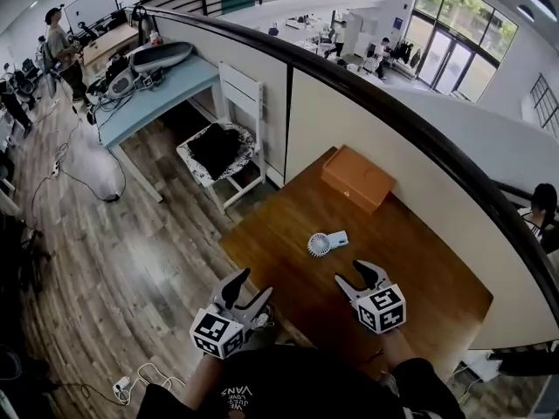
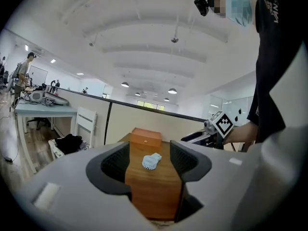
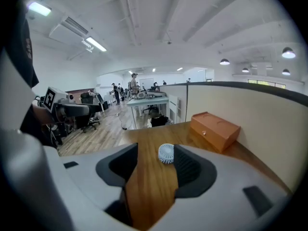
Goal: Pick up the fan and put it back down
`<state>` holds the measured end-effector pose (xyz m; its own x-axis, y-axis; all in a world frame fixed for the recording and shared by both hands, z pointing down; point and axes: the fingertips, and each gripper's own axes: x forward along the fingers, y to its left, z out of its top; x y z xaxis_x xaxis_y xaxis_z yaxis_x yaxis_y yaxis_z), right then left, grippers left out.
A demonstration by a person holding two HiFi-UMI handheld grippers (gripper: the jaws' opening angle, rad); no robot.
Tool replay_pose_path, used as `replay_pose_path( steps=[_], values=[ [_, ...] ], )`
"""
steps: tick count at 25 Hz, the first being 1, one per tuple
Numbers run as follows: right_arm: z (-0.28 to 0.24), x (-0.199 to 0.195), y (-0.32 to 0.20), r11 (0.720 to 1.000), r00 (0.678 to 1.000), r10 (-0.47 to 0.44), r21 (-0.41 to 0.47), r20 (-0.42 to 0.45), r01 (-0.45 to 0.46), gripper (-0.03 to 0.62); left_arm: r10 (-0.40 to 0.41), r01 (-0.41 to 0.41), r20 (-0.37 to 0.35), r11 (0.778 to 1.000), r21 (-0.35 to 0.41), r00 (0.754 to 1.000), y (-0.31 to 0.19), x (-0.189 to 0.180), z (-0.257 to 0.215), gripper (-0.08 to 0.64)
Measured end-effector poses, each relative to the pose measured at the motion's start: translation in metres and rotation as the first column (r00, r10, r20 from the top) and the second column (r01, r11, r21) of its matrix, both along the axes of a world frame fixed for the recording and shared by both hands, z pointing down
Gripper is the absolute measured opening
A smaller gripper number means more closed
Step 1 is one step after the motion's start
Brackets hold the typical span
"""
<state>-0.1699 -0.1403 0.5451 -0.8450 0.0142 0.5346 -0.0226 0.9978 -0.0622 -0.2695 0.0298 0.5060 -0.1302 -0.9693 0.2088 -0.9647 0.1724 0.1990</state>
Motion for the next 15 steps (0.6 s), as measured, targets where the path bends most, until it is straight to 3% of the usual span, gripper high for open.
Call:
replay_pose_path(
  steps=[4, 8, 11, 15],
  values=[
    [0.015, -0.02, -0.019, 0.995, 0.996, -0.011, 0.093, -0.091, 0.02, 0.202, 0.038, -0.038, -0.037, 0.999, -0.002, 0.999, -0.016, -0.026, 0.004, 0.249],
    [0.037, -0.041, -0.036, 0.975, 0.979, -0.073, 0.192, -0.19, 0.11, 0.202, 0.079, -0.08, -0.056, 0.997, -0.014, 0.995, -0.026, -0.048, 0.013, 0.249],
    [0.064, -0.053, -0.047, 0.928, 0.94, -0.145, 0.288, -0.31, 0.238, 0.202, 0.086, -0.087, -0.07, 0.996, -0.02, 0.994, -0.031, -0.07, 0.022, 0.249],
    [0.101, -0.063, -0.057, 0.85, 0.861, -0.206, 0.351, -0.466, 0.393, 0.21, 0.082, -0.085, -0.087, 0.996, -0.032, 0.993, -0.032, -0.099, 0.034, 0.249]
  ],
)
